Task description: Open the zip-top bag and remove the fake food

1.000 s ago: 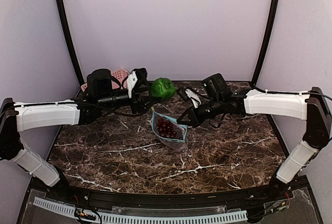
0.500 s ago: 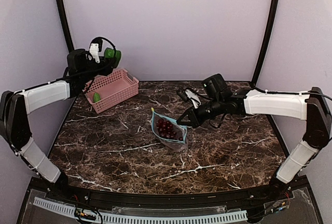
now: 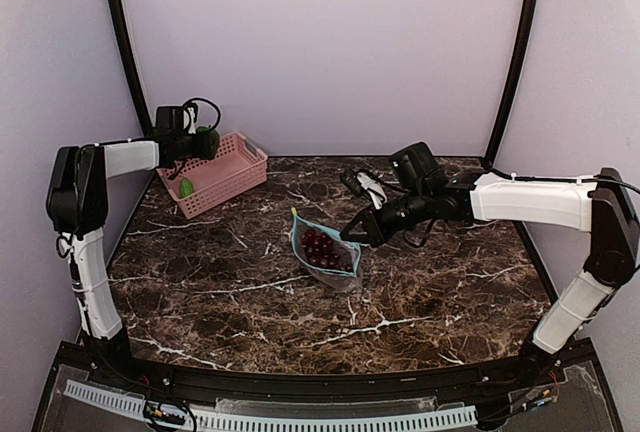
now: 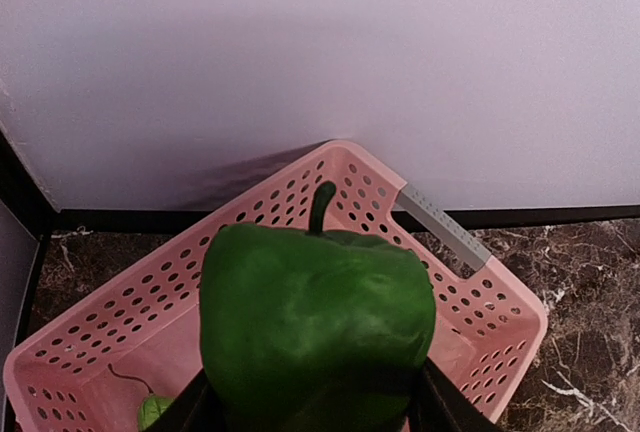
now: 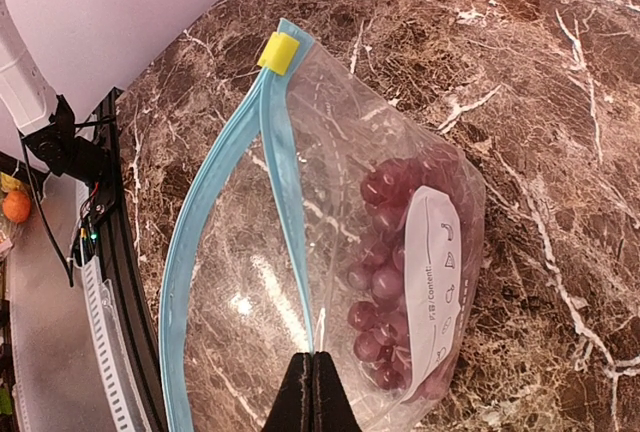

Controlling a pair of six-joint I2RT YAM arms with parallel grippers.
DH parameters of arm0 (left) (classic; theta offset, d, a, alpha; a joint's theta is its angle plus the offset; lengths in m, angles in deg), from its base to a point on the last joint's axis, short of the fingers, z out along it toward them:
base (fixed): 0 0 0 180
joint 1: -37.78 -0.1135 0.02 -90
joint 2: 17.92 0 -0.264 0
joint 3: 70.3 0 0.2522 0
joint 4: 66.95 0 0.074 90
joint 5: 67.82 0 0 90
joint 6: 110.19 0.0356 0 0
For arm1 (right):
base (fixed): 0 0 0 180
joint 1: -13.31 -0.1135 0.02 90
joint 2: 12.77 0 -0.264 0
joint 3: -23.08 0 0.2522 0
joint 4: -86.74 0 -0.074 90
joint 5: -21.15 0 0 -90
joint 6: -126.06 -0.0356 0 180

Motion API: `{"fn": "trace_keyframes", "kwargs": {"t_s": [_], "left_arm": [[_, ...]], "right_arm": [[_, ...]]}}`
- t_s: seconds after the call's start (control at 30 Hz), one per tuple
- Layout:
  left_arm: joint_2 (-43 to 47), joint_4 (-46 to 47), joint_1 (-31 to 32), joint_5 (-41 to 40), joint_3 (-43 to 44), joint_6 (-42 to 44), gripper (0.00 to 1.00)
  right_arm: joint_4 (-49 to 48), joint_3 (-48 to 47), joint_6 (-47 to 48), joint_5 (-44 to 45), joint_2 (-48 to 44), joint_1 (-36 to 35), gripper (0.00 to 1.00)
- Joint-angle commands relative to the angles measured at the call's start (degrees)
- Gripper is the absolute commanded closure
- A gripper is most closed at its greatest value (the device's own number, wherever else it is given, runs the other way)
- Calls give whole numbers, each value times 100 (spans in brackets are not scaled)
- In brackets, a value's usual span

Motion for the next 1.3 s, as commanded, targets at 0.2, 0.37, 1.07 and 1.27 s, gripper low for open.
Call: {"fn": "trace_keyframes", "kwargs": {"t_s": [0.2, 0.37, 1.07, 1.27], "left_arm": [[-1061, -1574, -57, -413, 1245, 107, 53], [-1289, -1934, -99, -519, 1439, 95, 47], [1131, -882, 385, 261, -146, 822, 13], [2834, 811, 1017, 1117, -2137, 1401, 18]], "right_arm": [[-44, -20, 48, -98, -137, 29, 100], [-44, -56, 72, -137, -98, 29, 100], [-167, -333, 118, -635, 15, -42, 100], [-165, -467, 108, -663, 47, -162, 100]]}}
